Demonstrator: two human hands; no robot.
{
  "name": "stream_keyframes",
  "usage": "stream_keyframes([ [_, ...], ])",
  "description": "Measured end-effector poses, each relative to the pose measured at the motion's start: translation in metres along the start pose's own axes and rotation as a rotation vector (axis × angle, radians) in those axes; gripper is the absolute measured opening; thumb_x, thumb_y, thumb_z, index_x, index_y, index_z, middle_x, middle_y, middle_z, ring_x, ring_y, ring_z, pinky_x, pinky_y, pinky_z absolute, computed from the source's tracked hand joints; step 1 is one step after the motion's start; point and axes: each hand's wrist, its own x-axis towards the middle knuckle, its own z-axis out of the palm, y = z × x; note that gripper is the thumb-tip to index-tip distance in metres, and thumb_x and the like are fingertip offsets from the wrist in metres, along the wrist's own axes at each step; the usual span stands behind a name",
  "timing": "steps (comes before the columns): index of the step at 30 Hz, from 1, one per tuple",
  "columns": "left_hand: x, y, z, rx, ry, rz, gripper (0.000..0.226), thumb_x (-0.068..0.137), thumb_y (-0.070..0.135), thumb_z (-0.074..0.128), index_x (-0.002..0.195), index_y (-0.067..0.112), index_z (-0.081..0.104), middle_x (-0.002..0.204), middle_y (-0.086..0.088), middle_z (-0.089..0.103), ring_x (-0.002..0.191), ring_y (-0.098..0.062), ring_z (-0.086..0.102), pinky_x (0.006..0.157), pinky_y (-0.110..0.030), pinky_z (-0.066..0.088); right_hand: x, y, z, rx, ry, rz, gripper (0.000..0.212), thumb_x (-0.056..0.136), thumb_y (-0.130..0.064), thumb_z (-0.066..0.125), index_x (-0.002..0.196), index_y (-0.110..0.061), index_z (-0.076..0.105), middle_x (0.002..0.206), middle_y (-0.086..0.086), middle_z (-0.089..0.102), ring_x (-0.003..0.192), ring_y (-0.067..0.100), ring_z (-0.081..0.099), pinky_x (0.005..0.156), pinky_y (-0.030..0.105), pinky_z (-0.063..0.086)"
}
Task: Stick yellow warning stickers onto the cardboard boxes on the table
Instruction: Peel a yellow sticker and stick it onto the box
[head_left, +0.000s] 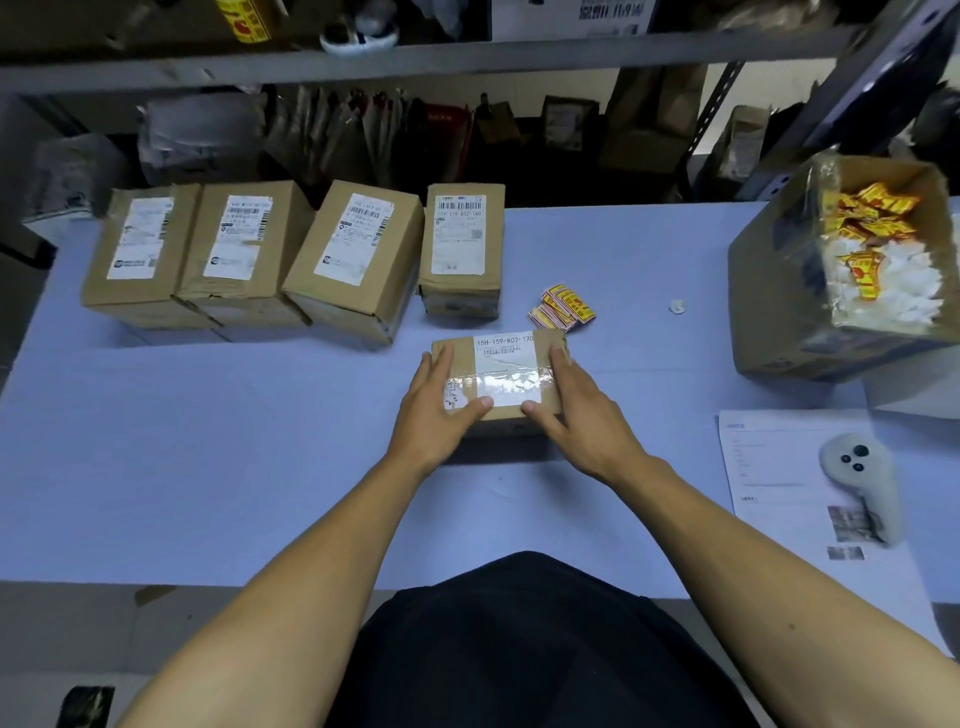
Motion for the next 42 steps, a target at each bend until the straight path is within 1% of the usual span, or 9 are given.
stream_keyframes([
  [6,0.008,0.003,0.003,0.07,-0.008,0.017,0.087,0.089,0.045,0.067,0.157,0.03,0.016,0.167,0.002,0.004,0.151,-0.02,0.018,0.117,-0.033,0.024,0.008,0.005,-0.005,-0.008,0.024,0.006,0.075,0.098,-0.053,0.044,0.158,-0.023,0.01,0.162,0.005,0.027,0.143,0.027,0.034,0.109,0.044,0.04],
  [9,0.012,0.007,0.002,0.267,0.019,0.114,0.085,0.088,0.051,0.065,0.156,0.03,0.019,0.167,0.003,-0.006,0.153,-0.021,0.005,0.121,-0.04,0.017,0.016,0.013,-0.015,-0.021,0.085,0.016,0.064,0.099,-0.054,0.039,0.155,-0.026,0.025,0.159,0.004,0.032,0.144,0.026,0.032,0.112,0.046,0.038],
  [12,0.024,0.019,0.003,0.534,-0.041,0.314,0.086,0.086,0.068,0.045,0.157,0.032,0.014,0.166,0.0,-0.011,0.153,-0.021,-0.011,0.122,-0.047,0.0,0.035,0.026,-0.03,-0.048,0.181,0.021,0.052,0.102,-0.042,0.041,0.149,-0.021,0.039,0.153,0.005,0.041,0.138,0.028,0.039,0.108,0.044,0.041],
  [14,0.033,0.028,0.009,0.64,-0.084,0.396,0.085,0.084,0.073,0.031,0.157,0.033,0.012,0.166,-0.001,-0.01,0.153,-0.022,-0.012,0.121,-0.049,-0.004,0.05,0.034,-0.04,-0.122,0.181,0.047,0.049,0.102,-0.03,0.045,0.148,-0.015,0.041,0.152,0.008,0.042,0.136,0.032,0.04,0.104,0.044,0.043],
  [19,0.049,0.031,0.027,0.79,-0.07,0.407,0.082,0.085,0.074,0.013,0.157,0.035,0.01,0.167,0.0,-0.002,0.153,-0.024,-0.005,0.119,-0.053,-0.005,0.085,0.048,-0.049,-0.251,0.045,0.114,0.054,0.098,-0.017,0.049,0.15,-0.011,0.037,0.155,0.014,0.036,0.14,0.036,0.035,0.101,0.046,0.043],
  [27,0.055,0.027,0.032,0.807,-0.039,0.427,0.078,0.09,0.07,0.023,0.157,0.032,0.016,0.167,-0.003,0.008,0.153,-0.027,0.005,0.119,-0.055,0.001,0.126,0.058,-0.035,-0.301,0.022,0.078,0.045,0.093,-0.009,0.048,0.138,-0.006,0.046,0.132,0.017,0.053,0.119,0.04,0.05,0.08,0.043,0.048],
  [31,0.055,0.024,0.033,0.827,-0.026,0.437,0.077,0.091,0.069,0.027,0.157,0.031,0.019,0.166,-0.005,0.011,0.153,-0.028,0.007,0.119,-0.056,0.002,0.133,0.059,-0.024,-0.346,0.068,0.081,0.033,0.091,-0.008,0.05,0.123,-0.007,0.053,0.121,0.018,0.058,0.105,0.042,0.055,0.066,0.038,0.04],
  [36,0.055,0.022,0.034,0.835,-0.005,0.453,0.076,0.091,0.068,0.03,0.157,0.03,0.022,0.165,-0.005,0.015,0.153,-0.028,0.011,0.119,-0.057,0.005,0.135,0.056,-0.025,-0.47,0.097,0.063,0.029,0.089,-0.006,0.054,0.118,-0.008,0.057,0.11,0.016,0.062,0.095,0.04,0.06,0.061,0.036,0.033],
  [42,0.054,0.021,0.034,0.83,0.014,0.47,0.075,0.091,0.067,0.032,0.156,0.029,0.025,0.164,-0.006,0.02,0.151,-0.029,0.016,0.118,-0.06,0.013,0.129,0.052,-0.028,-0.559,0.127,0.044,0.014,0.08,0.003,0.059,0.087,-0.005,0.067,0.083,0.016,0.067,0.077,0.038,0.061,0.054,0.031,0.029],
])
